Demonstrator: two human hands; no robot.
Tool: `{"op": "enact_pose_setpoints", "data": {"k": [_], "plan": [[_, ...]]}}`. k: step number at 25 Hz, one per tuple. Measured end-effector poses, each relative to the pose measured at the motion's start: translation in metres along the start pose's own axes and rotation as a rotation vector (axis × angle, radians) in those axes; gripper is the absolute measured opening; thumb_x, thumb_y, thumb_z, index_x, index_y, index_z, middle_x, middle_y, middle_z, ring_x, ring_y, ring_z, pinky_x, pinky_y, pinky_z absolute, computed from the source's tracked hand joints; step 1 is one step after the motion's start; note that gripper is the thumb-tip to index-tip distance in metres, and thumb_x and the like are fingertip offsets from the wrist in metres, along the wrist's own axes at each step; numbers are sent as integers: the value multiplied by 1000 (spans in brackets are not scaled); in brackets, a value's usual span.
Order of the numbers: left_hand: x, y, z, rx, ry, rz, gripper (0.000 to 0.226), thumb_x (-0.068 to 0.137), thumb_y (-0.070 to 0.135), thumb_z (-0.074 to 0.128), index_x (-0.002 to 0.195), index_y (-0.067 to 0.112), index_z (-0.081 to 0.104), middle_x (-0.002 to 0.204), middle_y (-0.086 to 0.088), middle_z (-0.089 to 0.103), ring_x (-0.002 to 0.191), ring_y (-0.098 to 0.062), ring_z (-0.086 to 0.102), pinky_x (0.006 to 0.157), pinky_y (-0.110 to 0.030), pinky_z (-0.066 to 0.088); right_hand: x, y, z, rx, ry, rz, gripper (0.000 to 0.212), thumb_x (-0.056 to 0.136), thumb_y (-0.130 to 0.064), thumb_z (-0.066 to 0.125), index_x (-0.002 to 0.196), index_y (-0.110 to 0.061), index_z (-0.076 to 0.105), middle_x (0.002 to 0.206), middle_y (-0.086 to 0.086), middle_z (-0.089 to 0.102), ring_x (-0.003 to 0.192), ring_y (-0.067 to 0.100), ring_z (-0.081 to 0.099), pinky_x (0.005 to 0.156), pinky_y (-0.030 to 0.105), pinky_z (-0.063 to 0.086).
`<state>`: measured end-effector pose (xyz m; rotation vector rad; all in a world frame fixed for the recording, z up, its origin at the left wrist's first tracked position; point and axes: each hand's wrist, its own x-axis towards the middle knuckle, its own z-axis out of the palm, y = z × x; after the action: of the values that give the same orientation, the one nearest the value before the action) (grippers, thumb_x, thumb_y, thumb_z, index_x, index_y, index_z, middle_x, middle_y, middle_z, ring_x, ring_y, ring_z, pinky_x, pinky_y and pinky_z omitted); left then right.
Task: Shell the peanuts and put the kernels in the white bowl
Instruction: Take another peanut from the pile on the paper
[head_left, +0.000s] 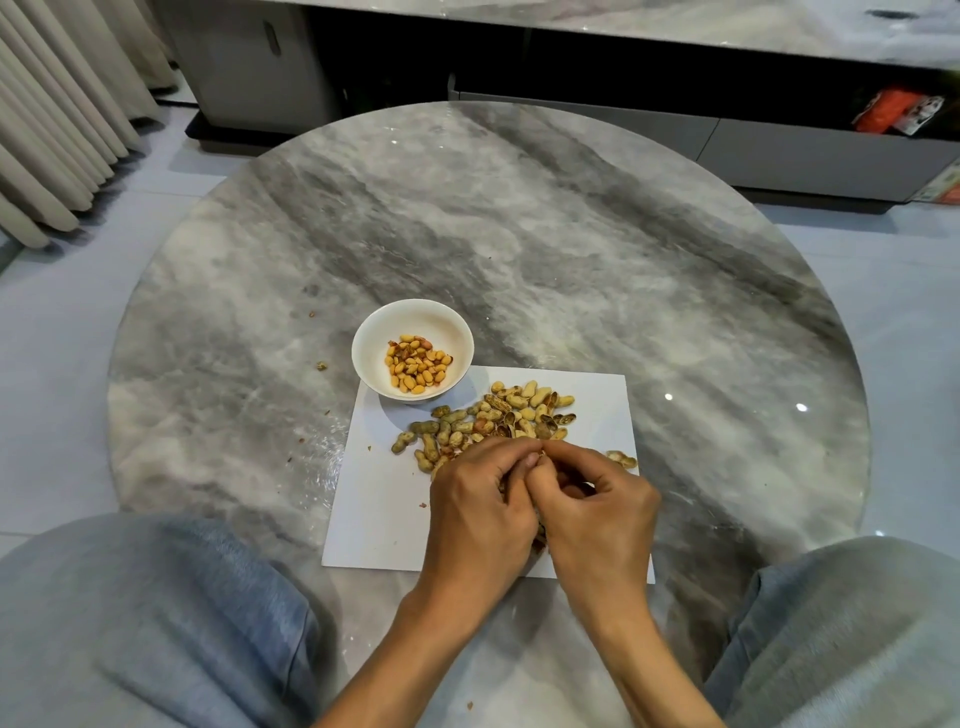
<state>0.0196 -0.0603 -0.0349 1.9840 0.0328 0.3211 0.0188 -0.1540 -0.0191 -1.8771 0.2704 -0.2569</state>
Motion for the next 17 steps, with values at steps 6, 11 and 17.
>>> {"op": "enact_pose_setpoints", "data": {"k": [6, 11, 17], "plan": [[-4, -3, 4, 135, 45, 100, 26, 86, 0, 59, 101, 15, 75, 94, 6, 73, 85, -4, 64, 75, -24, 53, 2, 5, 8, 41, 4, 117, 31, 75, 1, 70, 75, -29, 80, 64, -13, 72, 62, 4, 67, 59, 14, 48], [5, -4, -2, -29, 7, -107, 21, 93, 5, 62, 99, 19, 77, 92, 12, 74, 87, -3, 69, 77, -22, 56, 12, 3, -4, 56, -146, 89, 22, 83, -5, 72, 83, -26, 81, 72, -12, 75, 71, 5, 71, 69, 25, 56], [17, 1, -20, -392, -114, -530, 19, 92, 4, 67, 93, 19, 79, 86, 4, 78, 81, -8, 73, 73, -19, 57, 16, 16, -14, -228, -268, -326, 20, 88, -15, 75, 105, -24, 77, 87, -15, 73, 74, 5, 66, 67, 20, 52]]}}
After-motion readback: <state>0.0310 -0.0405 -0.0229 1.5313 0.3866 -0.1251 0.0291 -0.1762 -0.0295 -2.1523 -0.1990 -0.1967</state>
